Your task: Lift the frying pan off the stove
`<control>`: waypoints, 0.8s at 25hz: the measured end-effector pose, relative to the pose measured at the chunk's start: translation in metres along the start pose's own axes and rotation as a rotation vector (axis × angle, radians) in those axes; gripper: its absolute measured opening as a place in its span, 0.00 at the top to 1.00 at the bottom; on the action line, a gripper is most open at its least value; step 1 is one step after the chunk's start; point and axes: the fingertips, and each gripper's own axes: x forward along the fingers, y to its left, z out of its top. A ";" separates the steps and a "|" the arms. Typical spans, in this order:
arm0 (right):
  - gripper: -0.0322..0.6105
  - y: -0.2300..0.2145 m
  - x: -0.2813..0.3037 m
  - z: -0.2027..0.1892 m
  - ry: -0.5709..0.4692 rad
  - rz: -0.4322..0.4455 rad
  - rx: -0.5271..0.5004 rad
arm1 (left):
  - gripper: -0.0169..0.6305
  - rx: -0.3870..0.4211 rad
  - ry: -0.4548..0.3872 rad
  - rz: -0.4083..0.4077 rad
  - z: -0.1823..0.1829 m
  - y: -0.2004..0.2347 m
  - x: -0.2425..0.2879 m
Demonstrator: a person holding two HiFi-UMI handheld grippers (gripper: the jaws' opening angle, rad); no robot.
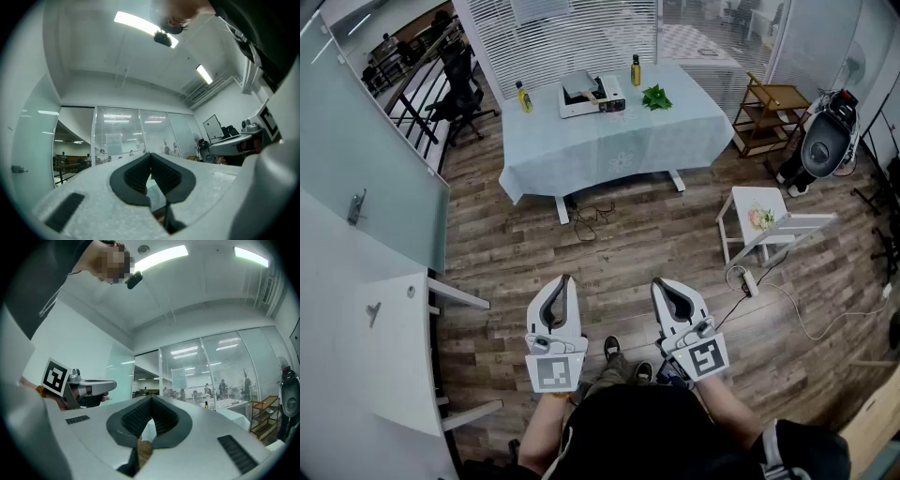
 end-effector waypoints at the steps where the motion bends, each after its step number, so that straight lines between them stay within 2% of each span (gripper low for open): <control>1: 0.95 -0.002 0.000 -0.002 0.012 0.000 0.002 | 0.95 -0.003 -0.003 -0.002 -0.001 0.000 0.002; 6: 0.95 0.003 0.018 -0.011 0.040 0.058 0.037 | 0.95 -0.001 0.030 -0.014 -0.013 0.011 0.012; 11: 0.95 0.004 0.051 -0.028 0.098 0.098 -0.025 | 0.95 -0.022 0.030 -0.013 -0.026 0.034 0.033; 16: 0.95 0.000 0.089 -0.030 0.089 0.076 -0.024 | 0.95 -0.043 0.022 -0.030 -0.040 0.058 0.055; 20: 0.95 -0.002 0.116 -0.038 0.109 0.049 -0.038 | 0.95 -0.014 0.038 -0.078 -0.053 0.077 0.072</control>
